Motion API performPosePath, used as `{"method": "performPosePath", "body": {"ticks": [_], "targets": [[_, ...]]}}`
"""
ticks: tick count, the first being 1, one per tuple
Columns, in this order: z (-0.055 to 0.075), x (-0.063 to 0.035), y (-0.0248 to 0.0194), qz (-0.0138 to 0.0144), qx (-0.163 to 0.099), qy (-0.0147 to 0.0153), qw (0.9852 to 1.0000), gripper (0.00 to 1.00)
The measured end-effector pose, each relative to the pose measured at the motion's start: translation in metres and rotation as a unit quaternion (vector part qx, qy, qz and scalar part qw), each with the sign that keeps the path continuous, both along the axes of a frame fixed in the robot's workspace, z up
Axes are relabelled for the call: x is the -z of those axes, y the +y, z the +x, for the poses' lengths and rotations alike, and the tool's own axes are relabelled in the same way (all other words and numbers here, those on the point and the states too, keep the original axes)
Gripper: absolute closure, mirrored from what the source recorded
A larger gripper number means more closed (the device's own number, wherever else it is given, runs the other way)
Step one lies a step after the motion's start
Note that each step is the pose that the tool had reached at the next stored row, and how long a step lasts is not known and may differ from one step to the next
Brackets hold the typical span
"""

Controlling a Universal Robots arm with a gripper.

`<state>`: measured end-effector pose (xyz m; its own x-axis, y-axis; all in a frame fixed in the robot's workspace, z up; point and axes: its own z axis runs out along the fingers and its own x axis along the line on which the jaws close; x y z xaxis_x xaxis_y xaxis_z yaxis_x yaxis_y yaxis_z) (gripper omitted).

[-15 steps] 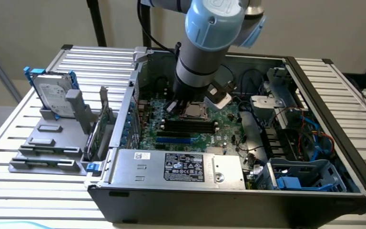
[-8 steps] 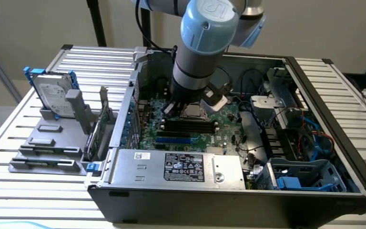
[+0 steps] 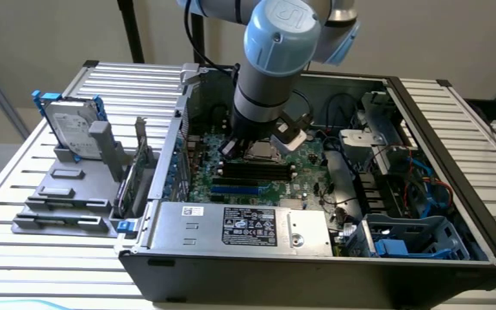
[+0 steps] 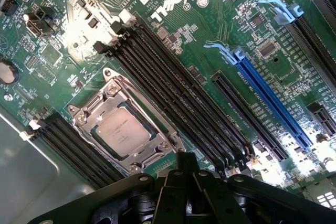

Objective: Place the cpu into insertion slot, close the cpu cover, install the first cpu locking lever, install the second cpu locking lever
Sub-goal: 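Install the second cpu locking lever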

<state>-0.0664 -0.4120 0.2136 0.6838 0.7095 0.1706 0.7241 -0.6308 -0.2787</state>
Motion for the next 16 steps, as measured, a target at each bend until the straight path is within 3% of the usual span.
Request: {"method": "performPosePath", "body": {"ticks": [16], "targets": [[-0.004,0.0129,0.0051,0.0,-0.002,-0.0038,1.0,0.89]]}}
